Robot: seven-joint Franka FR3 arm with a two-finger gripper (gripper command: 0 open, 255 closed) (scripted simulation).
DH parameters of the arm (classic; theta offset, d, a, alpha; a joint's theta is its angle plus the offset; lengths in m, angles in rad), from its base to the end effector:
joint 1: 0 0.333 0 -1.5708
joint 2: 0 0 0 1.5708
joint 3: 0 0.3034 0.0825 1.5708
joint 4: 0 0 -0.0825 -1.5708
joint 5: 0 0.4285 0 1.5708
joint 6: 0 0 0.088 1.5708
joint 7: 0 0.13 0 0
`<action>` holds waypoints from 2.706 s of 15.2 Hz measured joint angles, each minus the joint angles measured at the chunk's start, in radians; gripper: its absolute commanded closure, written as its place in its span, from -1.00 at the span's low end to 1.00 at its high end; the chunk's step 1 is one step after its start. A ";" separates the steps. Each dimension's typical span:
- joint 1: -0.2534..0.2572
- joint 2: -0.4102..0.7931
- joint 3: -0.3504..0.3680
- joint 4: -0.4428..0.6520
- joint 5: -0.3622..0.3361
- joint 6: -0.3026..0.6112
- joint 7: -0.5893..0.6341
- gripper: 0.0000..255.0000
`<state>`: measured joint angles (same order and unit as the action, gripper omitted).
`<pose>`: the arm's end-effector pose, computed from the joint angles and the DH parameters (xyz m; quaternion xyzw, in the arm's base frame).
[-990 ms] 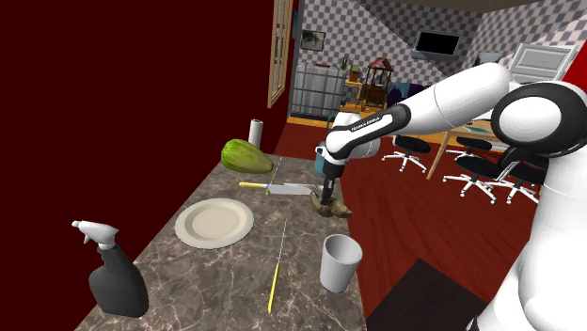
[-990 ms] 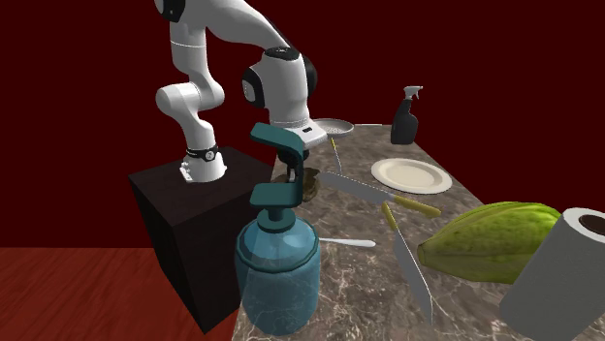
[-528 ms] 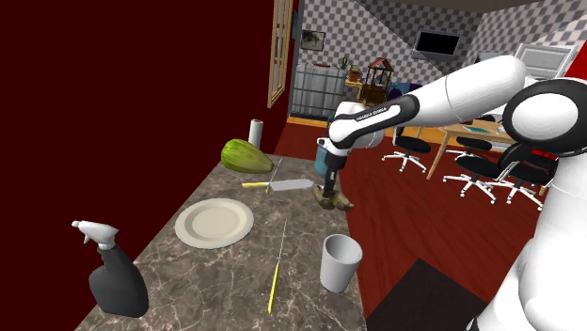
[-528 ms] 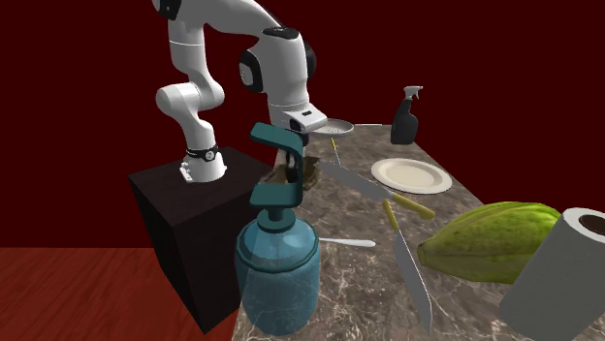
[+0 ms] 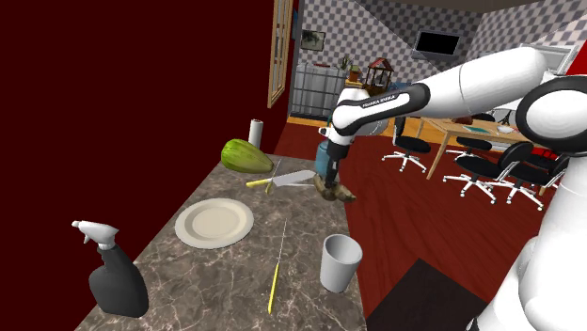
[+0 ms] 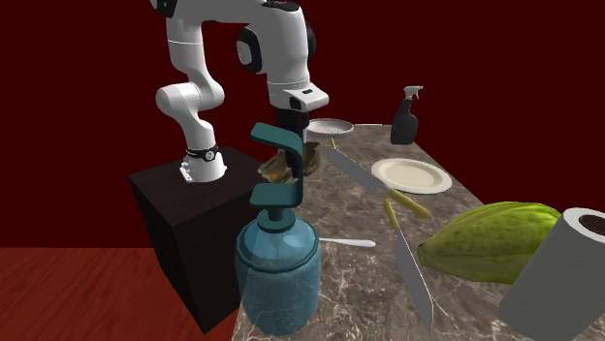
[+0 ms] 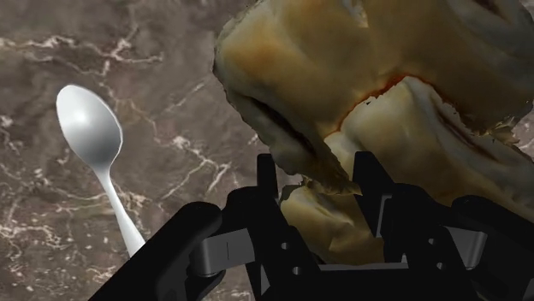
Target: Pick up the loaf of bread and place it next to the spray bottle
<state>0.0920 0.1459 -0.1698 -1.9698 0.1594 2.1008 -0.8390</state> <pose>0.6205 -0.0363 0.3401 -0.9410 -0.3336 -0.0195 0.0530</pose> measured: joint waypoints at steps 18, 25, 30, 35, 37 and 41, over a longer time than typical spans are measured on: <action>-0.001 -0.063 -0.004 0.167 -0.026 -0.227 0.035 1.00; -0.002 -0.068 -0.006 0.254 -0.030 -0.318 0.044 1.00; -0.003 -0.070 -0.007 0.321 -0.032 -0.387 0.051 1.00; -0.005 -0.063 -0.008 0.394 -0.032 -0.453 0.058 1.00; -0.006 -0.052 -0.008 0.435 -0.030 -0.483 0.060 1.00; -0.009 -0.043 -0.010 0.501 -0.029 -0.541 0.063 1.00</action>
<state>0.0833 0.1025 -0.1797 -1.4685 0.1309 1.5601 -0.7760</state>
